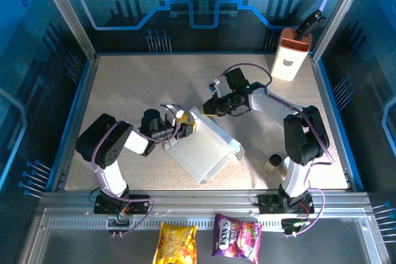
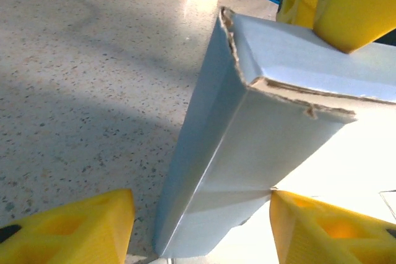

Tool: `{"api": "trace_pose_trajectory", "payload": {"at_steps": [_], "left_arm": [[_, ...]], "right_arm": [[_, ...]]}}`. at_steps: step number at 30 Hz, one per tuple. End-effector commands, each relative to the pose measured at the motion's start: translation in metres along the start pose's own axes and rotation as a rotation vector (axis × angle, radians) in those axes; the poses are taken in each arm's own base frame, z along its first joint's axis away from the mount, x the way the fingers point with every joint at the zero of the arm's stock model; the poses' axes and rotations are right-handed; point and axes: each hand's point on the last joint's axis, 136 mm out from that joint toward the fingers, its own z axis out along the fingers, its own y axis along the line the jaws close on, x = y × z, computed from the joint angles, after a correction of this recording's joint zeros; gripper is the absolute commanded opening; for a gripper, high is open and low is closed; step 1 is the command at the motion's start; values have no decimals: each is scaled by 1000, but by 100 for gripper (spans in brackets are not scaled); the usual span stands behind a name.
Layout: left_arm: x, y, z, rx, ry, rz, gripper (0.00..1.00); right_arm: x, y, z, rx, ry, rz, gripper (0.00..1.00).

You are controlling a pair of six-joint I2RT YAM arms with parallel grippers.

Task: Fold the paper box

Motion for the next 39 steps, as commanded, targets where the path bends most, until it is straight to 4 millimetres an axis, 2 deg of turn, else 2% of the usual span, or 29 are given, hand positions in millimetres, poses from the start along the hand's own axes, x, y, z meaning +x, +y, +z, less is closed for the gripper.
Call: {"api": "trace_pose_trajectory", "payload": {"at_steps": [1, 12, 16, 19, 20, 22, 28, 34, 39], "left_arm": [[-8, -8, 5, 70, -31, 45, 57], [-6, -5, 9, 75, -39, 41, 31], [-7, -1, 9, 42, -45, 46, 30], [-9, 11, 7, -38, -47, 47, 28], [-9, 15, 7, -65, -41, 44, 30], [-8, 19, 6, -91, -25, 46, 40], [-10, 15, 9, -72, -8, 64, 57], [-10, 9, 15, -21, 15, 58, 57], [-7, 0, 17, 33, 19, 65, 48]], "right_arm": [[14, -20, 15, 58, 60, 40, 23], [13, -20, 15, 54, 64, 35, 22], [13, -18, 15, 51, 64, 32, 22], [13, -20, 16, 52, 67, 34, 22], [13, -19, 16, 52, 67, 32, 22], [14, -19, 16, 51, 68, 33, 22], [14, -20, 17, 45, 73, 35, 22], [15, -20, 18, 39, 78, 33, 22], [16, -19, 19, 36, 85, 27, 22]]}}
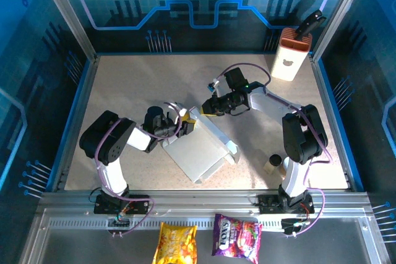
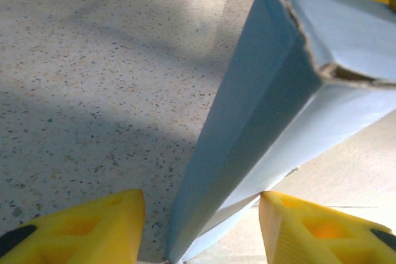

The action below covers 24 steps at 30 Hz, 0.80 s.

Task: Fold the paper box

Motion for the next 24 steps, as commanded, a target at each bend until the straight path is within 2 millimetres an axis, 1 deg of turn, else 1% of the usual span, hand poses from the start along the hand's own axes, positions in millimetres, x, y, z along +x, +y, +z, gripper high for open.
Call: {"api": "trace_pose_trajectory", "payload": {"at_steps": [1, 6, 11, 19, 24], "left_arm": [[-14, -11, 3, 57, -31, 50, 45], [-15, -16, -1, 55, -57, 73, 36], [-18, -18, -5, 32, -85, 101, 23], [-22, -23, -7, -1, -101, 125, 18], [-23, -24, -11, -76, -94, 124, 8]], "right_arm": [[17, -21, 16, 57, 74, 44, 22], [18, -20, 15, 50, 80, 39, 22], [19, -18, 16, 37, 88, 36, 22], [21, -15, 16, 23, 103, 25, 22], [26, -13, 15, 8, 121, 12, 22]]}}
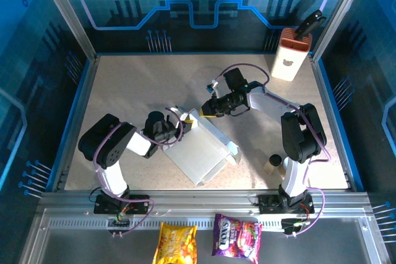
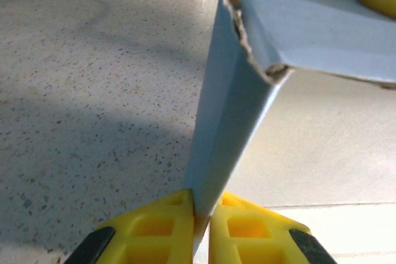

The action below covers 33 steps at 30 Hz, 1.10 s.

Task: Fold the paper box

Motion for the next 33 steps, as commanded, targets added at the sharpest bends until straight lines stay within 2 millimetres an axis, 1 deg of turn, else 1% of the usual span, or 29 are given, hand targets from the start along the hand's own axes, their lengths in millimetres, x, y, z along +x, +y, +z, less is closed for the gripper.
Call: {"api": "trace_pose_trajectory", "payload": {"at_steps": [1, 2, 5, 9, 11, 13, 15, 17, 19, 21, 25, 27, 29, 33], "left_arm": [[-24, -13, -4, -15, -63, 52, 7], [-22, -14, -5, -39, -52, 61, 5], [-18, -13, -6, -116, -21, 75, 3], [-13, -7, -7, -216, 16, 102, 1], [-10, -1, -8, -259, 37, 101, 0], [-9, 6, -9, -312, 57, 97, 0], [-9, 10, -11, -335, 56, 91, 5], [-15, 4, -11, -304, 16, 101, 14], [-23, -2, -10, -273, -26, 110, 23], [-30, -3, -8, -265, -46, 111, 28], [-44, -2, -5, -267, -82, 121, 34], [-51, -4, -4, -259, -106, 127, 34], [-56, -4, -3, -258, -124, 131, 32], [-61, -1, -4, -280, -138, 128, 14]], "right_arm": [[20, -16, 13, 43, 79, 37, 22], [21, -14, 13, 33, 82, 37, 23], [23, -5, 12, 4, 86, 27, 29], [26, 6, 12, -12, 93, 2, 30], [28, 6, 13, -11, 94, 1, 31], [30, 3, 14, -2, 94, 9, 30], [33, -5, 16, 29, 93, 22, 28], [37, -13, 19, 56, 103, 35, 26], [39, -17, 22, 59, 109, 40, 25], [40, -19, 24, 60, 112, 42, 25], [39, -19, 24, 62, 112, 41, 25], [39, -19, 24, 63, 113, 40, 25], [38, -19, 24, 62, 112, 40, 25], [37, -16, 22, 59, 108, 39, 27]]}}
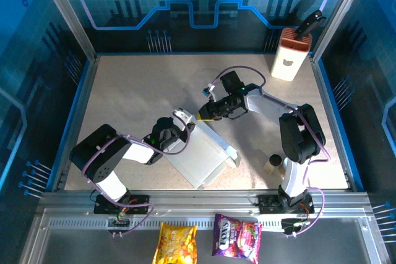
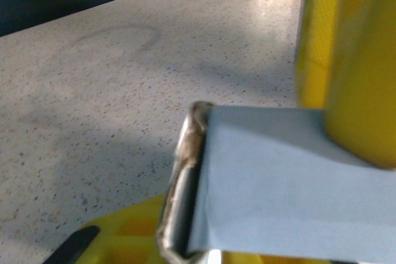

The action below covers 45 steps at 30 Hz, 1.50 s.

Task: Fold the paper box

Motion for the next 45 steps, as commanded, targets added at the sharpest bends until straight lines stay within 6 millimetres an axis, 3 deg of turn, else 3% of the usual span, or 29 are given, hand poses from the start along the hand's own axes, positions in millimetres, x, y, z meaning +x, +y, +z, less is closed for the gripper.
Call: {"api": "trace_pose_trajectory", "payload": {"at_steps": [1, 3, 11, 18, 27, 34, 45], "left_arm": [[-40, 9, 3, -43, -126, -1, 9], [-39, 11, 3, -56, -119, -5, 0], [-25, 20, 10, -106, -37, -21, 0], [1, 23, 14, -127, 13, -32, 27], [16, 19, 24, -105, 51, -22, 25], [19, 18, 20, -102, 16, -20, 25], [12, 9, 0, -50, -33, 20, 41]], "right_arm": [[24, -21, 10, 77, 68, 77, 28], [23, -16, 9, 54, 62, 76, 30], [26, 0, 6, 0, 53, 63, 31], [27, -13, 11, 25, 54, 86, 30], [26, -15, 11, 24, 53, 90, 29], [24, -14, 6, 26, 43, 87, 30], [20, -11, 2, 34, 37, 80, 29]]}}
